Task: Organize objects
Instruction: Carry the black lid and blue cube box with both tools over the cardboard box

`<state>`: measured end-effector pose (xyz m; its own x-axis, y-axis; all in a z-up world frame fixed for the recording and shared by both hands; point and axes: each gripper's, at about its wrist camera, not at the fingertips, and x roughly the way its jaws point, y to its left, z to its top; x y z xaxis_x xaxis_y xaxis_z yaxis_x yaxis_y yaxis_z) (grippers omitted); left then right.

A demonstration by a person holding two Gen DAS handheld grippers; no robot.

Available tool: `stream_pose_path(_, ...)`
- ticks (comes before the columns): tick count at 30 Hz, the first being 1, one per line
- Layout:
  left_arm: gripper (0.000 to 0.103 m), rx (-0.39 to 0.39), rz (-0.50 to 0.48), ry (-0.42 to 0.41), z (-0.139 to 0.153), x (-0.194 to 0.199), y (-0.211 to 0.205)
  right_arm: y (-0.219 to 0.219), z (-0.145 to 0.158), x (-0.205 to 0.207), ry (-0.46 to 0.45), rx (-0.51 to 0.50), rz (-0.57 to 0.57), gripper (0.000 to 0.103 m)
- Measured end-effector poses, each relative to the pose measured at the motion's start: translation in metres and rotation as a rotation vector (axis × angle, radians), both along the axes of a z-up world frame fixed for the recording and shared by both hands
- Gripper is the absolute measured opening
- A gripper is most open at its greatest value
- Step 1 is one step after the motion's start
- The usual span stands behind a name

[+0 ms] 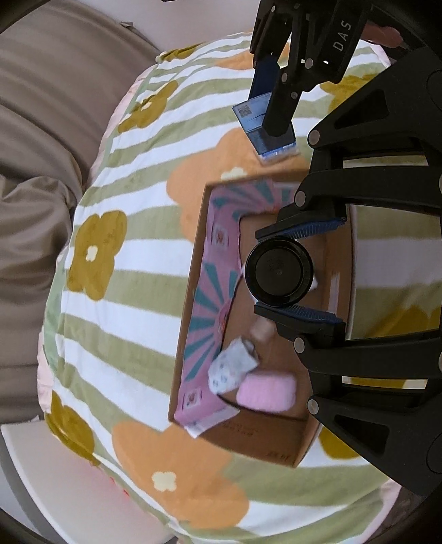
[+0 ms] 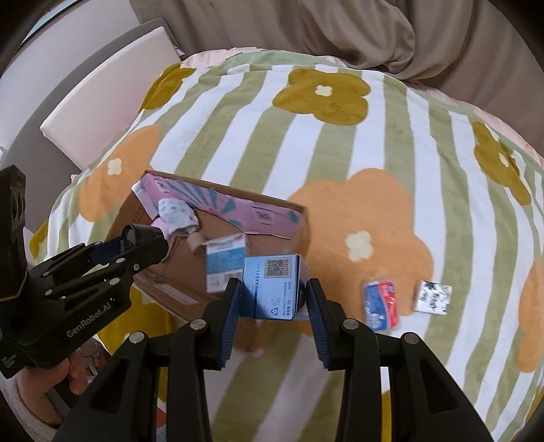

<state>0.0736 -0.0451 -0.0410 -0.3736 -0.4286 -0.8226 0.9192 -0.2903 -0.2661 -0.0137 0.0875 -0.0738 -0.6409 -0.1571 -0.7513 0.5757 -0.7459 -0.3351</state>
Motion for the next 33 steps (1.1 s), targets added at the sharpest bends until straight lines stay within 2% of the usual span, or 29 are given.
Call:
stream_pose_path(15, 0.032, 0.046, -0.035, -0.036, -0.050, 0.061, -0.045, -0.058, -0.063, -0.014, -0.047, 0.020, -0.034, 0.035)
stream_pose_path(23, 0.032, 0.098, -0.051, -0.041, -0.081, 0.067, -0.052, -0.067, -0.093, -0.025, -0.080, 0.056, -0.065, 0.035)
stream_pose_path(33, 0.032, 0.101, -0.110, -0.077, -0.095, 0.055, -0.063, -0.074, -0.098, -0.047, -0.073, 0.055, -0.101, 0.035)
